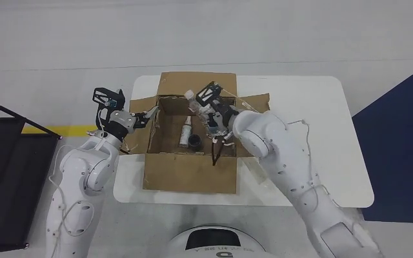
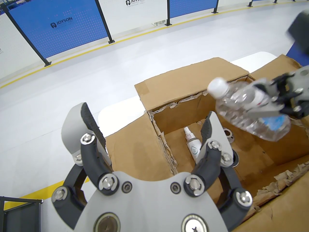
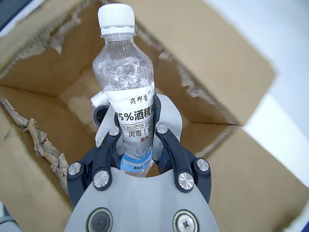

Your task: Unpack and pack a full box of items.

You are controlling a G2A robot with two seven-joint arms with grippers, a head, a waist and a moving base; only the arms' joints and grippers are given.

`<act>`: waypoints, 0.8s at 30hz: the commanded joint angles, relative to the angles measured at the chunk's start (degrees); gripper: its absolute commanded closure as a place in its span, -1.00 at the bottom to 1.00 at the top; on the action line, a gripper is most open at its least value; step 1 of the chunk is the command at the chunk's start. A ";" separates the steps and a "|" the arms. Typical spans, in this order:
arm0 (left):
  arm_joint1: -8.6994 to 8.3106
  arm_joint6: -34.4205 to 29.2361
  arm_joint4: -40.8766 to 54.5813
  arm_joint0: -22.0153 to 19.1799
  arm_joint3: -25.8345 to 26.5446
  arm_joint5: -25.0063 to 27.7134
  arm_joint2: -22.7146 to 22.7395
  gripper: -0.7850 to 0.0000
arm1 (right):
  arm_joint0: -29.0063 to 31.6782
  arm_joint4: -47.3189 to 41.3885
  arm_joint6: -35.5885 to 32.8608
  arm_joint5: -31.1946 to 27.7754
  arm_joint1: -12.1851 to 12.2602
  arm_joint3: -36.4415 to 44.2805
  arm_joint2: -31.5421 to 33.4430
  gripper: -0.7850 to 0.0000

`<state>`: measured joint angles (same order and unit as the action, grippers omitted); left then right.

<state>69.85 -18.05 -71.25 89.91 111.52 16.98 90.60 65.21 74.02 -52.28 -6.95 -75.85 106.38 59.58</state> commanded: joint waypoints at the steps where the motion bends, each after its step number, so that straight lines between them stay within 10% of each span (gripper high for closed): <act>1: 0.00 0.00 0.00 0.00 0.00 0.00 0.00 -1.00 | 5.42 6.40 6.63 0.83 0.90 6.67 3.64 1.00; 17: 0.00 0.00 0.00 0.00 0.00 0.00 0.00 -1.00 | 45.33 9.77 21.03 18.67 3.01 28.26 32.35 1.00; 24: 0.00 0.00 0.00 0.00 0.00 0.00 0.00 -1.00 | 46.19 -3.00 12.63 13.99 3.15 21.50 39.84 1.00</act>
<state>69.85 -18.05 -71.25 89.91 111.52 16.98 90.60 112.18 72.64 -38.28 8.26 -72.76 129.41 99.08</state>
